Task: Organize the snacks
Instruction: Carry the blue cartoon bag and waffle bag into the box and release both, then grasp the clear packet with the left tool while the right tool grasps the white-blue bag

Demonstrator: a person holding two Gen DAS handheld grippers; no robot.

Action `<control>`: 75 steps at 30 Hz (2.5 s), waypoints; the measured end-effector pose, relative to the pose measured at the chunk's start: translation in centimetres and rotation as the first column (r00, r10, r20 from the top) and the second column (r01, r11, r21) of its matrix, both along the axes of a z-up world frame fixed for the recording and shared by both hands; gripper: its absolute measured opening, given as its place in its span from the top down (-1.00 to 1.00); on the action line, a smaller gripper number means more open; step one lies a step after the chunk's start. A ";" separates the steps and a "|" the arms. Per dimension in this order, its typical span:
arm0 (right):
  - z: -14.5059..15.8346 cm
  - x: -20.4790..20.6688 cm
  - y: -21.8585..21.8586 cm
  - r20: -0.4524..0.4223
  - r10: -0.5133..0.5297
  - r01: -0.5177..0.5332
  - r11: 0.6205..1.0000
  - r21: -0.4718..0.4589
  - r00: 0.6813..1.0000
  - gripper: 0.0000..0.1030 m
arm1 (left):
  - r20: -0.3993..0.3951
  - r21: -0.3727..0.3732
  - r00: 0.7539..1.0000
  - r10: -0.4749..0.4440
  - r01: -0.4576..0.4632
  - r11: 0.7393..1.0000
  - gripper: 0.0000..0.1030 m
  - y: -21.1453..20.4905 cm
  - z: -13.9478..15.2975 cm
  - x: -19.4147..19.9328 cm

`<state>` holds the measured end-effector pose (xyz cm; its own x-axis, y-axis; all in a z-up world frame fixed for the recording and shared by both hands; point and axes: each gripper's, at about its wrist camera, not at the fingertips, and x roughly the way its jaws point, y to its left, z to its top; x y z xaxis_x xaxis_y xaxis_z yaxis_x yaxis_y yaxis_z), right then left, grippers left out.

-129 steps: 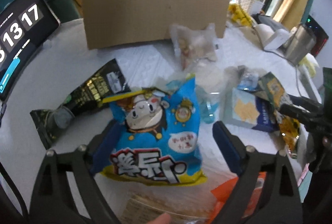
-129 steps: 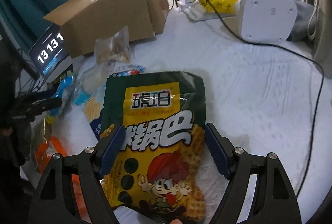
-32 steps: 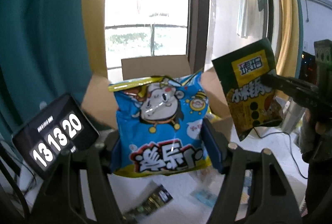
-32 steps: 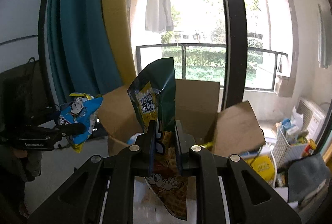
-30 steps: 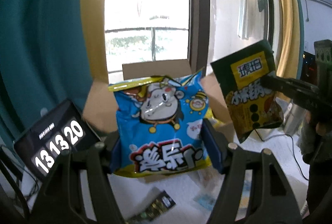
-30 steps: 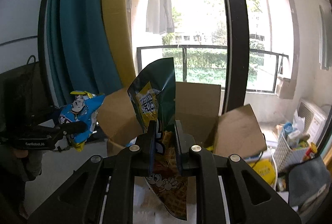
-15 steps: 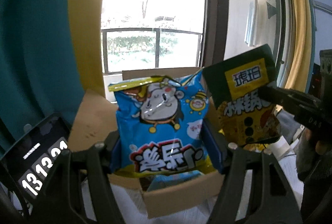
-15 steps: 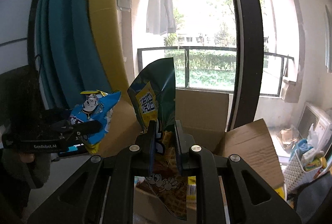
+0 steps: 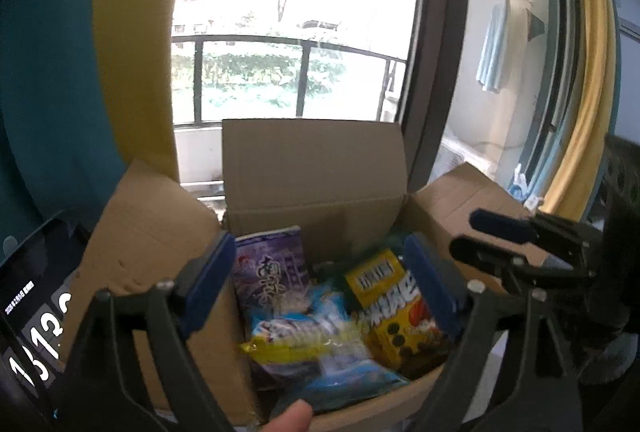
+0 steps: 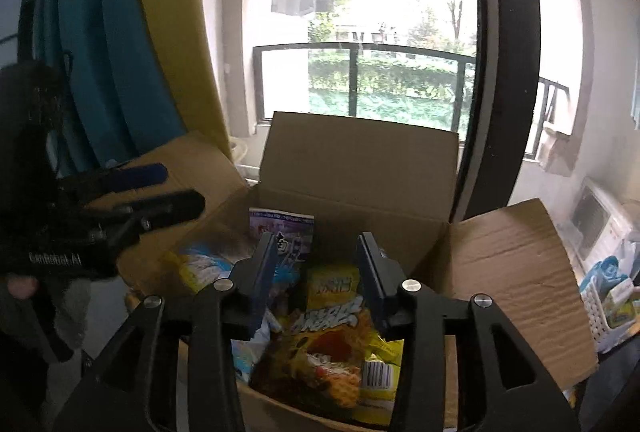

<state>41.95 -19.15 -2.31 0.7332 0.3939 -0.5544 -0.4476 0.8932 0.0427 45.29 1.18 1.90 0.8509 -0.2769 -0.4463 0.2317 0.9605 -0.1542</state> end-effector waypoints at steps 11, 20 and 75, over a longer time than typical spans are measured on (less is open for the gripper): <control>1.0 -3.1 -1.5 0.004 -0.021 0.021 1.000 -0.007 1.000 0.15 | 0.034 0.006 0.999 0.016 -0.016 1.000 -0.71 0.3 1.6 -3.7; 2.0 -6.4 -1.8 0.010 -0.020 0.020 1.000 0.000 1.000 0.15 | 0.053 -0.002 0.999 0.008 -0.008 1.000 -0.71 -0.5 2.5 -8.6; -12.7 -17.1 -10.4 -0.374 -0.076 0.128 0.985 0.116 0.924 -0.48 | -0.380 0.273 0.912 -0.155 0.271 0.923 -0.70 -12.3 -15.2 -15.3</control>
<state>24.84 -29.55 -15.03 0.5293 0.4180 -0.7384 -0.2839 0.9073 0.3101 29.98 -11.17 -13.27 0.5633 -0.2310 -0.7933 0.4238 0.9050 0.0374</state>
